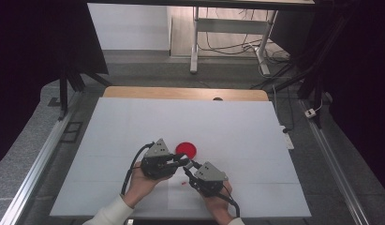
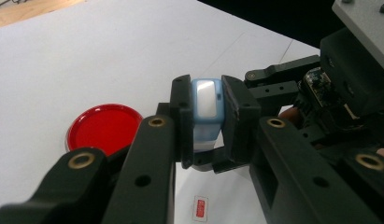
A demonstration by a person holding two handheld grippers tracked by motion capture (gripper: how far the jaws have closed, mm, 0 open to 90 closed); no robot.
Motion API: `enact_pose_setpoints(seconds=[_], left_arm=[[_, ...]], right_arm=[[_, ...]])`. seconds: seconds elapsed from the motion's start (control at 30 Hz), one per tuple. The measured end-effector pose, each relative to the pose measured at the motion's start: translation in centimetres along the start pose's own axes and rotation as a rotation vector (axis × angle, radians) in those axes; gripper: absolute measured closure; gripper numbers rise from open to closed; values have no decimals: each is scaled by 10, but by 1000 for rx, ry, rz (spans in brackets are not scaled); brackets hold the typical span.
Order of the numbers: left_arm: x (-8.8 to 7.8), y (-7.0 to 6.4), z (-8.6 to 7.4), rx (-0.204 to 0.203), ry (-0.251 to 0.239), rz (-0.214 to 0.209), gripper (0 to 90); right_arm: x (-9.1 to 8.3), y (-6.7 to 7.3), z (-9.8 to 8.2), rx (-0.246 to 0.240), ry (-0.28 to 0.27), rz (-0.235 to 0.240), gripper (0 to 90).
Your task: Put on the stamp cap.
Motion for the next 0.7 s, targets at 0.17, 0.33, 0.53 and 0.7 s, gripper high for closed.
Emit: enact_pose_setpoints(seconds=[0.17,0.33,0.53,0.7], left_arm=[[0,0,-1,9,12,9,759],[0,-1,-2,6,23,11,760],[1,-2,-2,8,35,15,760],[3,-1,-3,1,42,7,760]], right_arm=[[0,0,-1,-6,4,-16,647],[0,-1,-2,-31,7,-34,647],[0,0,-1,-70,1,-58,647],[0,1,-3,-72,12,-55,646]])
Point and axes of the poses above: each handheld gripper's, and its own axes: x roughly forward along the jaws, z roughly out of its top, y roughly to its left, the point moved 10 cm from there along x, roughly forward along the jaws, and after that the axes turned 7 degrees about x, right-handed, at the moved point
